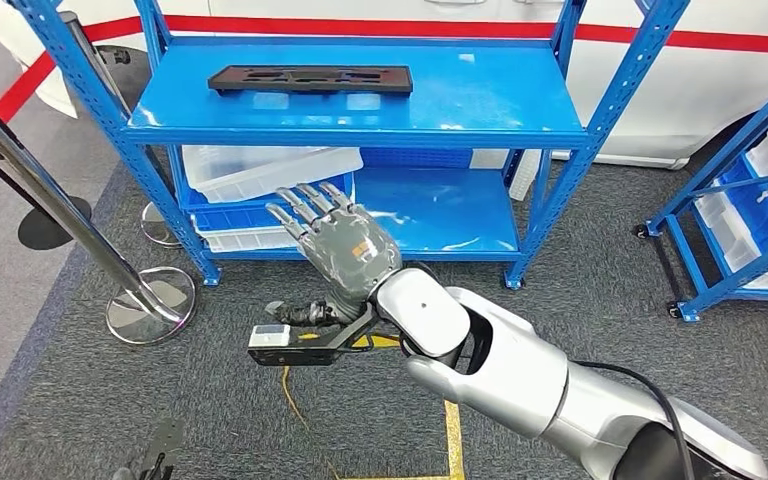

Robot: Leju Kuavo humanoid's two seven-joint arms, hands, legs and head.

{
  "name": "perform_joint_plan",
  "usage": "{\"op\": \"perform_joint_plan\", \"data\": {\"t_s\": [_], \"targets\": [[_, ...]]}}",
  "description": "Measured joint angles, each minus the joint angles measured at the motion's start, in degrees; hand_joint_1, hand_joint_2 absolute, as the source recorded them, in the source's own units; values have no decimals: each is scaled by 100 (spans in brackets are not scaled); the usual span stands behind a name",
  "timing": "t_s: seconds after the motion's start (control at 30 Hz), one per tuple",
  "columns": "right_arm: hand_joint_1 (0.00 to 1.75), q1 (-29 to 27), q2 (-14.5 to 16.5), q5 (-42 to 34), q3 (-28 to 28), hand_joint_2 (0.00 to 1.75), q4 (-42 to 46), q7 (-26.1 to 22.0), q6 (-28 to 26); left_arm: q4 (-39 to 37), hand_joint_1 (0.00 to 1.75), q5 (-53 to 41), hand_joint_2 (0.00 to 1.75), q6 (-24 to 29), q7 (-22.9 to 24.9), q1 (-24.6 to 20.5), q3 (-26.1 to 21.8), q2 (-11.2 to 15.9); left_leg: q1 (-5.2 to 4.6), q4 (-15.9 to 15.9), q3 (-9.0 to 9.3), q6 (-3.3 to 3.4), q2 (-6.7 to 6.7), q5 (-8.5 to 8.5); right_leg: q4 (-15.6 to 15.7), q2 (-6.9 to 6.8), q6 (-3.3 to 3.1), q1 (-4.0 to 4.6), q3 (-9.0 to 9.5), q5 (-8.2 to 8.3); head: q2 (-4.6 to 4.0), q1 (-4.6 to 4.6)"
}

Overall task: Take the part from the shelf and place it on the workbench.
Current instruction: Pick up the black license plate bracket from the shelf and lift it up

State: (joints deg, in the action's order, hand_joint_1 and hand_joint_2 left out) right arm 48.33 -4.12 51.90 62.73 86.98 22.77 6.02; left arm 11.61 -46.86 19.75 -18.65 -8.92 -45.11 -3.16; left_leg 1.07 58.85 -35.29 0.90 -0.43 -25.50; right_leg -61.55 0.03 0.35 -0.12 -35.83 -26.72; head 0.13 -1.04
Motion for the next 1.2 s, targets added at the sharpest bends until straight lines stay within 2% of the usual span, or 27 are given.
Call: {"op": "perform_joint_plan", "data": {"t_s": [0.03, 0.1, 0.13, 0.17, 0.2, 0.27, 0.3, 0.33, 0.43, 0.5, 0.53, 0.6, 0.63, 0.67, 0.7, 0.77, 0.83, 0.93, 1.0, 1.07, 1.13, 1.17, 1.2], "targets": [[0, -3, -9, 17, 0, 0, 9, 0, -1, 0, 0, -1, 0, 1, -2, -2, 0, 0, 2, -15, 8, 25, 0, 8, -259, 2, 20, -4, -115, -152, 0, 7], [0, -35, -30, 54, -1, 0, 16, 0, -2, 0, 0, -1, 0, -3, -6, -2, -1, 3, -10, -18, 10, 53, 0, 14, -975, 2, 37, -6, -448, -465, 0, 20], [0, -61, -40, 74, -1, 0, 16, 0, 0, -1, 0, -1, 0, -5, -7, 2, -2, 5, -17, -16, 9, 58, 0, 13, -1230, 1, 35, -7, -572, -521, 0, 20], [0, -84, -52, 100, 0, 0, 16, 0, 2, -1, 0, -2, 0, -7, -7, 5, -4, 8, -23, -13, 10, 62, -3, 11, -1288, 2, 26, -6, -606, -468, 0, 21], [0, -97, -62, 134, 0, 0, 17, 0, 5, -2, 0, -4, 0, -8, -7, 6, -7, 10, -27, -10, 14, 64, -9, 7, -1123, 2, 7, -4, -535, -318, 0, 21], [0, -102, -74, 215, 0, 0, 31, -4, 10, -2, 0, -9, 0, -9, -6, 3, -9, 11, -37, -5, 26, 56, -22, -3, -418, 9, -54, 7, -199, 40, 0, 20], [0, -100, -77, 251, -1, 0, 41, -9, 10, -2, 0, -10, 0, -11, -7, -1, -9, 10, -47, 1, 23, 44, -28, -8, -93, 13, -79, 20, -44, 134, 0, 17], [0, -102, -80, 280, -1, 0, 52, -13, 11, -2, 0, -11, 0, -14, -7, -4, -9, 10, -51, 2, 14, 23, -31, -5, 106, 17, -97, 35, 51, 164, 0, 15], [0, -116, -96, 353, -1, 0, 63, -18, 12, -4, 0, -13, 0, -15, -7, -3, -9, 10, -45, -13, -5, -51, -32, 4, 235, 16, -136, 41, 110, 154, 0, 13], [0, -118, -103, 443, 0, 0, 64, -18, 11, -8, 0, -16, 0, -10, -11, -5, -9, 7, -40, 165, -81, -105, -19, -114, 300, 4, -193, 6, 161, 176, 0, 1], [0, -122, -103, 503, 1, 0, 64, -17, 10, -9, 0, -18, 0, -6, -15, -8, -9, 7, -33, 409, -199, -130, -12, -241, 324, -3, -218, -8, 185, 182, 0, -7], [0, -150, -104, 616, 1, 0, 61, -17, 10, -11, 0, -16, 0, 1, -21, -6, -9, 11, -25, 1103, -558, -175, -4, -521, 325, -10, -247, -3, 195, 170, 0, -19], [0, -173, -104, 650, 2, 0, 60, -17, 10, -11, 0, -14, 0, 2, -23, 1, -9, 14, -20, 1373, -717, -192, -2, -581, 318, -11, -252, -2, 197, 160, 0, -19], [0, -192, -104, 669, 2, 0, 58, -17, 10, -12, 0, -13, 0, 3, -23, 7, -9, 16, -13, 1467, -795, -205, 0, -539, 306, -11, -252, -3, 200, 145, 0, -19], [0, -204, -104, 681, 2, 0, 58, -17, 10, -13, 0, -11, 0, 3, -23, 9, -9, 16, -5, 1355, -769, -212, 2, -398, 289, -10, -247, -4, 206, 125, 0, -20], [0, -211, -104, 694, 2, 0, 59, -16, 10, -14, 0, -12, 0, 3, -23, -2, -9, 19, 8, 675, -467, -208, 16, -14, 245, -8, -217, -7, 231, 65, 0, -18], [0, -204, -104, 711, 1, 0, 61, -7, 10, -16, 0, -10, 0, -3, -23, -18, -9, 21, -14, 133, -202, -164, 21, 123, 212, -7, -161, 8, 237, 9, 0, -20], [0, -198, -104, 748, 1, 0, 64, 7, 12, -22, 0, -40, 0, -40, 29, -16, -9, 21, -29, 7, -119, -48, 9, 62, 201, -7, -69, 29, 266, -5, 0, -15], [0, -194, -104, 761, 0, 0, 64, 12, 16, -28, 0, -111, 0, -71, 109, 2, -9, 26, -12, -29, -34, 20, 3, 36, 25, -5, -12, 18, 221, -82, 0, -3], [0, -205, -106, 764, -1, 0, 64, 13, 27, -32, 0, -181, 0, -110, 192, 36, -9, 48, -9, -49, 42, 71, 1, 6, -511, -4, 35, -3, -58, -294, 0, 6], [0, -266, -132, 764, -1, 0, 64, 14, 61, -39, 0, -257, 0, -167, 357, 98, -9, 97, -14, -50, 91, 100, 3, -44, -1150, -5, 54, -9, -476, -486, 0, 9], [0, -312, -156, 767, -1, 0, 64, 15, 84, -44, 0, -308, 0, -202, 486, 137, -9, 132, -15, -49, 126, 104, 1, -78, -1289, -5, 54, -12, -617, -465, 0, 9], [0, -353, -184, 771, -1, 0, 64, 15, 101, -49, 0, -364, 0, -246, 633, 174, -9, 171, -15, -47, 172, 102, -2, -118, -1239, -5, 47, -12, -665, -342, 0, 10]]}}
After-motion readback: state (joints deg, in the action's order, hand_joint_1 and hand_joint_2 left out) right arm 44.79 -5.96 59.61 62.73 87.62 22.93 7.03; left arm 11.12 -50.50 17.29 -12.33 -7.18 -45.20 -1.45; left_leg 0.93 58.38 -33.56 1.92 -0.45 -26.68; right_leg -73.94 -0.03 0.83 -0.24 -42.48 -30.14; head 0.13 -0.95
